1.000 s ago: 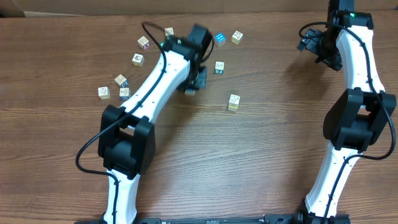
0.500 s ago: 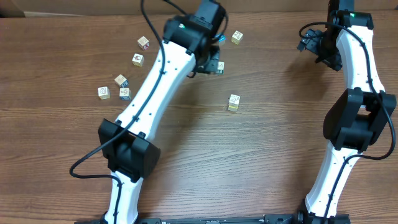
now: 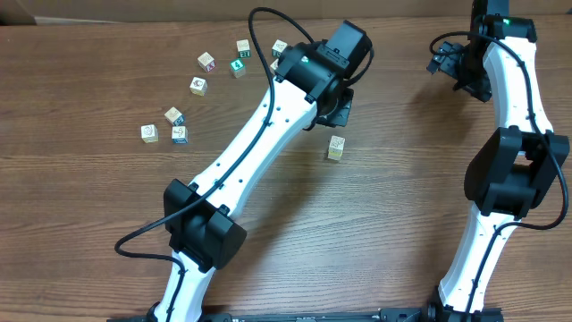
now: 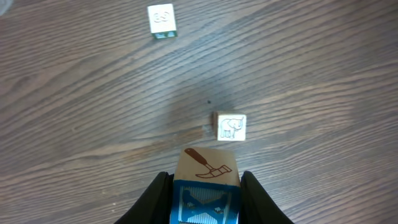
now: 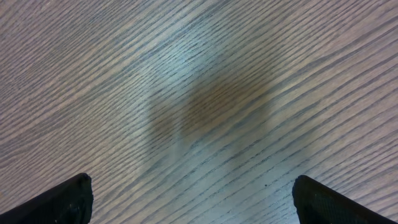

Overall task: Form a tower
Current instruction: 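Carry the hammer block right to above the 5 block tower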

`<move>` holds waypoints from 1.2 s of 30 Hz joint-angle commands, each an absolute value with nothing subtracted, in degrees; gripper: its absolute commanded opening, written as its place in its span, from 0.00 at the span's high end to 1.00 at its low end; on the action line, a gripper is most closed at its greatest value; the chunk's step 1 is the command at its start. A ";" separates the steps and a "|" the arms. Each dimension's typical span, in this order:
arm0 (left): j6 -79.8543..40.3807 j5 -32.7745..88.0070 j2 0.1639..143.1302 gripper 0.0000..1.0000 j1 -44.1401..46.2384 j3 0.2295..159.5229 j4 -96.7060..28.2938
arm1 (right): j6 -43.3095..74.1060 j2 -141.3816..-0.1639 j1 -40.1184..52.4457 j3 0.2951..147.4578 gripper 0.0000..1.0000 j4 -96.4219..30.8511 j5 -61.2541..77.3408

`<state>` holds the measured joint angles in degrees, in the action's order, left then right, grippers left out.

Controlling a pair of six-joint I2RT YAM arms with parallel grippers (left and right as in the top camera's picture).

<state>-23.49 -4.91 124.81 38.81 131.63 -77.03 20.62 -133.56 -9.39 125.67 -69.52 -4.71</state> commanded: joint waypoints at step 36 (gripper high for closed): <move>-28.53 -5.10 134.63 0.78 42.83 128.40 -71.53 | 20.80 -132.51 -9.72 126.34 0.00 -69.28 -4.89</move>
